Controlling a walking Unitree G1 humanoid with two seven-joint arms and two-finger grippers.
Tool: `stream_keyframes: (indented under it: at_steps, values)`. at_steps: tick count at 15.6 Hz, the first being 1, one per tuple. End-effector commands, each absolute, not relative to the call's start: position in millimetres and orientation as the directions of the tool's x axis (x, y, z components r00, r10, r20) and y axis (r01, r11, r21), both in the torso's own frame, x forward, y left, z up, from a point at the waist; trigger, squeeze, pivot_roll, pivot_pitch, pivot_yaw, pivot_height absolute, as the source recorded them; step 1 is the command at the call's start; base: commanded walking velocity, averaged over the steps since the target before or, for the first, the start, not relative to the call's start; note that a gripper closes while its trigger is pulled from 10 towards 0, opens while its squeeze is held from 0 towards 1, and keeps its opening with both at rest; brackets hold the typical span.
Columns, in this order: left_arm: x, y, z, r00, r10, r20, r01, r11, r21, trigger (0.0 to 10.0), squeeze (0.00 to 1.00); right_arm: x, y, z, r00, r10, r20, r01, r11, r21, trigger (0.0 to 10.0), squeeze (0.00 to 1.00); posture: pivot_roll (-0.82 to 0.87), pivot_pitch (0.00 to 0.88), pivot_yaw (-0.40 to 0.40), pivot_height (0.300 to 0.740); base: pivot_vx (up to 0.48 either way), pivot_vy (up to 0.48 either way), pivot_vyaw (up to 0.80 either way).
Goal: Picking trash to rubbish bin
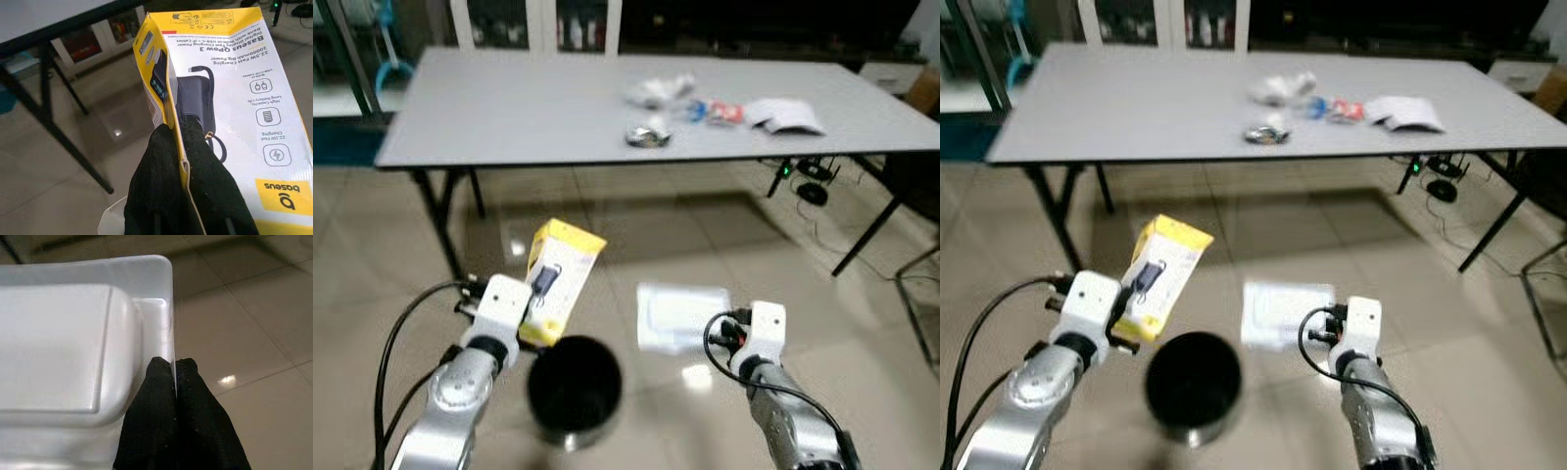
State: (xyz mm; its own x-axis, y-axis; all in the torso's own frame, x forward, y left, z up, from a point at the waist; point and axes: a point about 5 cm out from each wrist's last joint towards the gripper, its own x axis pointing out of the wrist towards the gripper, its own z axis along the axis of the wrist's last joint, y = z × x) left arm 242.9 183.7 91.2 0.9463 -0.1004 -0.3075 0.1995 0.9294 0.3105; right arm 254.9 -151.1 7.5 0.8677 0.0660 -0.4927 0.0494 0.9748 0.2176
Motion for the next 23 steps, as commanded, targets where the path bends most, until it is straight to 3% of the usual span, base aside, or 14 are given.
stream_keyframes:
  at_steps: [1,5,9,13,15,18,20,23]
  values:
    - [243.1,185.9,92.8,0.95,-0.093,-0.299,0.19,0.93,0.315,10.0,0.0,259.8,-149.5,12.6,0.879,0.075,-0.471,0.033,0.976,0.217,10.0,0.0,0.07,0.0,-0.1,0.74,0.0,0.48,0.0]
    - [245.7,185.1,90.0,0.954,-0.076,-0.29,0.166,0.939,0.301,10.0,0.0,261.8,-150.3,12.5,0.877,0.087,-0.473,0.013,0.979,0.204,10.0,0.0,0.07,0.0,-0.116,0.74,0.0,0.24,0.0]
    - [248.2,185.1,85.4,0.954,-0.037,-0.296,0.122,0.954,0.273,10.0,0.0,269.0,-150.4,16.4,0.88,0.097,-0.465,-0.007,0.982,0.191,10.0,0.0,0.07,0.0,-0.142,0.74,0.0,-0.48,0.0]
    - [247.4,177.9,71.1,0.951,-0.054,-0.306,0.107,0.981,0.159,10.0,0.0,276.6,-148.9,21.5,0.88,0.138,-0.454,-0.074,0.985,0.155,10.0,0.0,0.08,0.0,-0.179,0.74,0.0,0.0,0.0]
    - [241.0,182.2,53.0,0.926,-0.037,-0.375,0.137,0.96,0.245,10.0,0.0,285.8,-144.7,21.8,0.878,0.146,-0.456,-0.113,0.989,0.099,10.0,0.0,0.07,0.0,-0.192,0.74,0.0,0.0,0.0]
    - [238.0,188.5,53.6,0.931,-0.016,-0.364,0.135,0.944,0.302,10.0,0.0,303.9,-142.2,26.1,0.884,0.11,-0.454,-0.125,0.992,-0.002,10.0,0.0,0.06,0.017,-0.198,0.74,0.0,0.0,0.0]
    - [237.3,191.8,57.6,0.937,-0.013,-0.349,0.147,0.921,0.362,10.0,0.0,319.9,-141.1,30.9,0.886,0.062,-0.46,-0.162,0.97,-0.181,10.0,0.0,0.06,0.038,-0.201,0.74,0.0,0.0,0.0]
    - [234.5,199.5,77.1,0.955,-0.01,-0.298,0.133,0.908,0.397,10.0,0.0,338.2,-142.5,44.9,0.907,0.008,-0.421,-0.125,0.96,-0.252,10.0,0.0,0.08,0.084,-0.194,0.74,0.0,0.0,0.0]
